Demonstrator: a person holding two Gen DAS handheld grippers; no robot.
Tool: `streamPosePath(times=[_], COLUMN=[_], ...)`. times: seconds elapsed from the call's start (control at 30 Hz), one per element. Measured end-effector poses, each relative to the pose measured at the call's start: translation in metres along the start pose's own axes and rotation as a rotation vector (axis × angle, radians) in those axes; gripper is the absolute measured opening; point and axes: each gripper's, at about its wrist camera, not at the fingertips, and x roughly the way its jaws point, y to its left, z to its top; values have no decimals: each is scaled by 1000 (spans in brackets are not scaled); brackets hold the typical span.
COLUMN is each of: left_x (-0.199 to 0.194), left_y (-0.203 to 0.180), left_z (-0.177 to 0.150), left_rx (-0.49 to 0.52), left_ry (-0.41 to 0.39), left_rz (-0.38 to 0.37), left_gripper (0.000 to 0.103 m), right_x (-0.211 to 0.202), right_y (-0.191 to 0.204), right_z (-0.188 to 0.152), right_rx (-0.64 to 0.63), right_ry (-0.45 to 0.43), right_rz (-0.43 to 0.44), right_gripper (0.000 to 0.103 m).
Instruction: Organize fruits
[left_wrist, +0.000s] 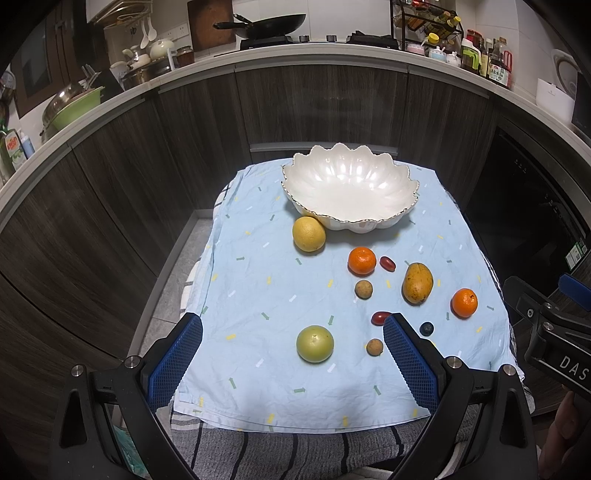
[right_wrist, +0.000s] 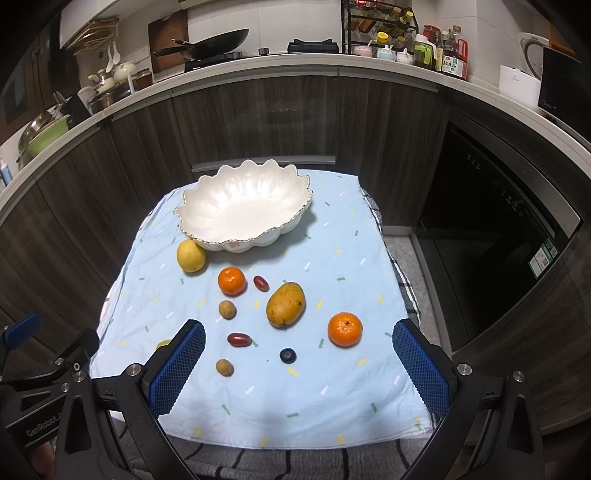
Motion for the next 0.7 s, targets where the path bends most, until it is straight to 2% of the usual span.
streamPosePath(times=[0.7], left_x=[-2], left_y=[-1], left_z=[0], left_rx=[5], left_ry=[2], left_rz=[-1], left_gripper=[100], right_x=[8], right_y=[2], right_z=[-3], right_rx=[1], right_ry=[5], right_rz=[5], right_gripper=[102])
